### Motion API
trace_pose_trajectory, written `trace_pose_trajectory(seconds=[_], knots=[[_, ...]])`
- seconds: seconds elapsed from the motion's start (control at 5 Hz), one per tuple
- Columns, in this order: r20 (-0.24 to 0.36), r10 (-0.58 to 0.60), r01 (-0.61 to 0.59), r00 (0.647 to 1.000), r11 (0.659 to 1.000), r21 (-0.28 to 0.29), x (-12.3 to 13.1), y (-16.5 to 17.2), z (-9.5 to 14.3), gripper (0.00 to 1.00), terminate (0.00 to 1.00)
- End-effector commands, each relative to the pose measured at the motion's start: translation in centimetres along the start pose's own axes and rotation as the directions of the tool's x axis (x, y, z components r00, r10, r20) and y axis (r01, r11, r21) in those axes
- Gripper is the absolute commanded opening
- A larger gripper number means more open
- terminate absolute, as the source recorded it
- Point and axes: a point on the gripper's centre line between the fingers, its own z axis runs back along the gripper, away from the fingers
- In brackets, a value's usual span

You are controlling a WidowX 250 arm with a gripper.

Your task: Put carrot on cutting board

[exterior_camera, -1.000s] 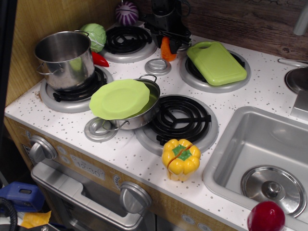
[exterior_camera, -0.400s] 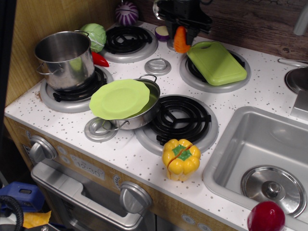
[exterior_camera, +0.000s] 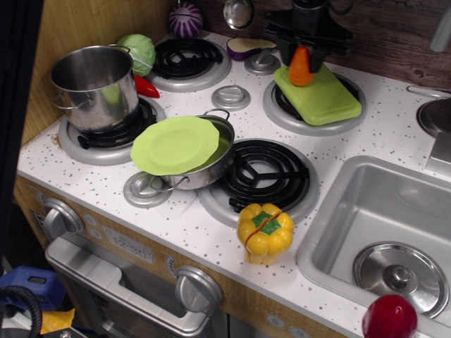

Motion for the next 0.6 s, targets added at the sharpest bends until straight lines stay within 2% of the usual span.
trace_pose_trajectory(seconds=[0.0, 0.2, 0.4], knots=[[0.142, 0.066, -0.062, 0.988, 0.997, -0.035, 2.27, -1.63, 3.99, 0.00, 0.00], [0.145, 0.073, -0.067, 0.987, 0.997, -0.047, 2.23, -1.82, 3.99, 0.00, 0.00], [0.153, 0.089, -0.073, 0.984, 0.992, -0.108, 2.05, -1.60, 3.75, 1.00, 0.00]])
